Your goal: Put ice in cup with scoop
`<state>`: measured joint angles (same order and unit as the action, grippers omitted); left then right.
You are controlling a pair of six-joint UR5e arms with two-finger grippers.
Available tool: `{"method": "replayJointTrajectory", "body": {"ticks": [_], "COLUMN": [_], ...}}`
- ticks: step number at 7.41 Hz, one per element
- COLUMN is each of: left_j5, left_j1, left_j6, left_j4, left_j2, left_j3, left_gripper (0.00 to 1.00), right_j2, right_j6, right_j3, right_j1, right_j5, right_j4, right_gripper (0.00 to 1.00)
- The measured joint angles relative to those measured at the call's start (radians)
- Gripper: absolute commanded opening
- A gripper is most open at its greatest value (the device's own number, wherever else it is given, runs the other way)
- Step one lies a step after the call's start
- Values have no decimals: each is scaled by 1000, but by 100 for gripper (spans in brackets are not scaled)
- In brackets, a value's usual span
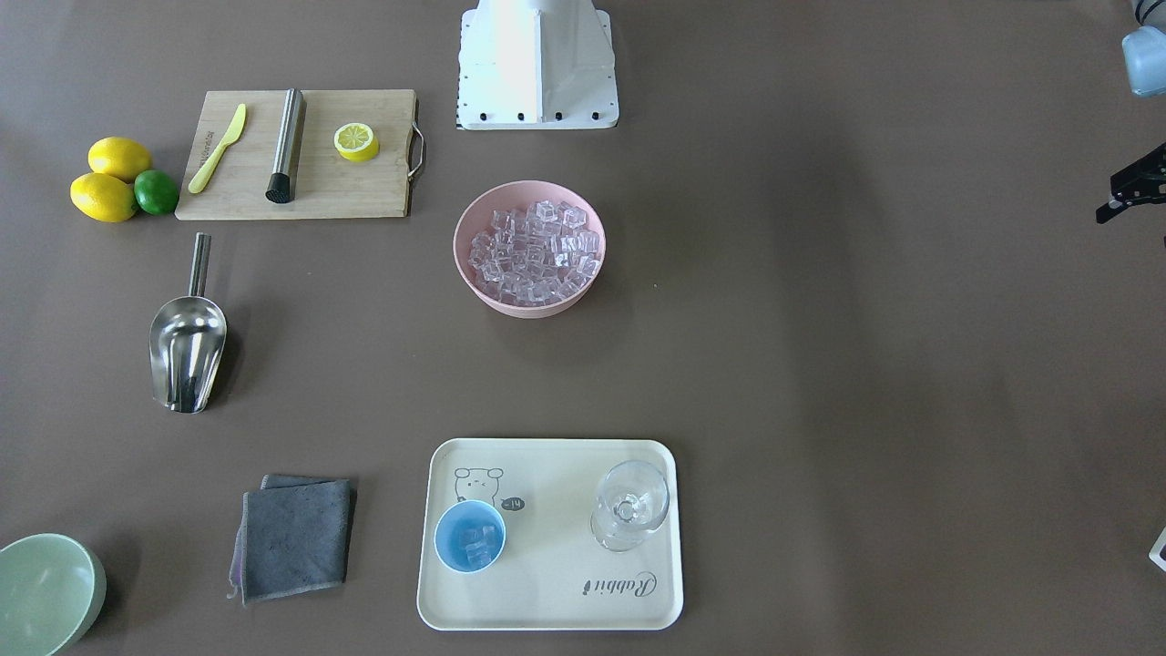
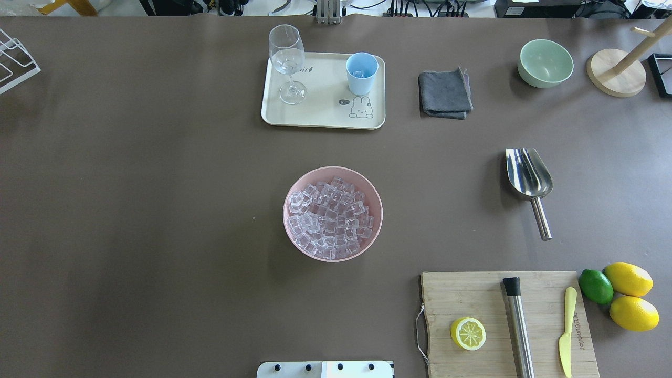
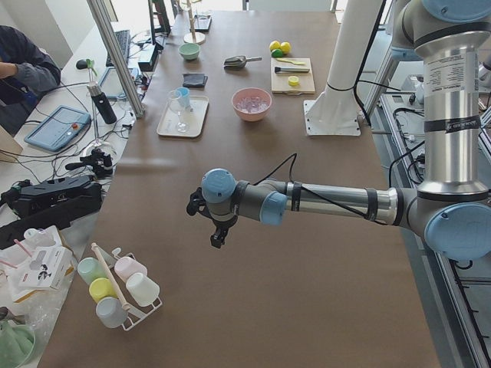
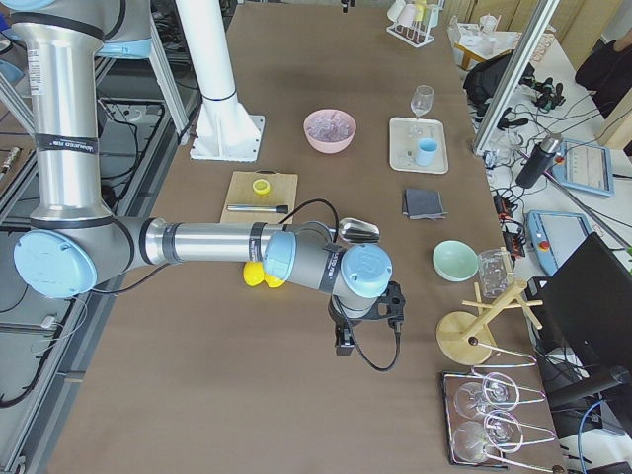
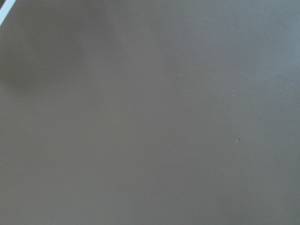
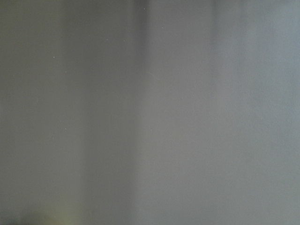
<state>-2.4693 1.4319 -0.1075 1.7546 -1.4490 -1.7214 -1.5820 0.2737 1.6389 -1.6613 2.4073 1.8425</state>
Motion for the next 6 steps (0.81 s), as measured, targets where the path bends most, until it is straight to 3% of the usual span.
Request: {"method": "replayJointTrajectory", "body": {"ticks": [2, 6], "left_j5": [-7, 17], "left_j1": [74, 95], "left_j6": [0, 25], "left_j4": [-8, -62], "left_j2": [39, 39], "left_j3": [15, 54], "left_gripper": [98, 98], "right_j2": [0, -2], "right_j6": [0, 2], "right_j3": [-3, -9], "right_j1": [0, 0], "right_j5": [4, 19], "right_j4": [-2, -3], "right_gripper": [100, 100]}}
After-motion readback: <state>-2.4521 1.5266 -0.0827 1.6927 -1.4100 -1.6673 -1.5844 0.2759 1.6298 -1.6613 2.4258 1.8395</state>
